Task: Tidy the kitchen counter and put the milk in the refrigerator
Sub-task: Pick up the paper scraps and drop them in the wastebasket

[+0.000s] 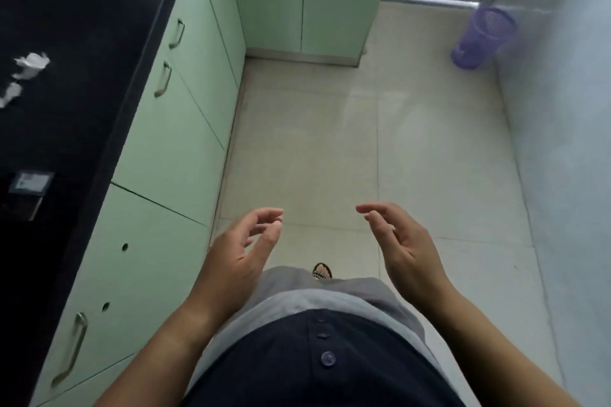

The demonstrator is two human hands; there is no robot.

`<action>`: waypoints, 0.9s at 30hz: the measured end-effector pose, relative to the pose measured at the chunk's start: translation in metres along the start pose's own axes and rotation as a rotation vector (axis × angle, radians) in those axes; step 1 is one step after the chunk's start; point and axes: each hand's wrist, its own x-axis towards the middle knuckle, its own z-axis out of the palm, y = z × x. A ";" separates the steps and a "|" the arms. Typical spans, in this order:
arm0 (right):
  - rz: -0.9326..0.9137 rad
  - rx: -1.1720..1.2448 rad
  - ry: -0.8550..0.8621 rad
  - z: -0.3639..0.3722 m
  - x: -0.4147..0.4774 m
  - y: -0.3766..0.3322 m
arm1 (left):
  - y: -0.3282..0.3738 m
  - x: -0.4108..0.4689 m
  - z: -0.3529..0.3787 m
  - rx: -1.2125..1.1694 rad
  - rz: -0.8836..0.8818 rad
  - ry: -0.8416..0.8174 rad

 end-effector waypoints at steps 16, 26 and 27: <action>-0.218 -0.127 -0.253 0.088 0.354 -0.109 | 0.032 0.280 -0.172 -0.060 -0.092 0.239; -0.396 -0.214 -0.545 0.181 0.515 -0.196 | 0.024 0.366 -0.276 -0.126 -0.183 0.525; -0.403 -0.219 -0.588 0.191 0.528 -0.200 | 0.020 0.370 -0.282 -0.130 -0.211 0.557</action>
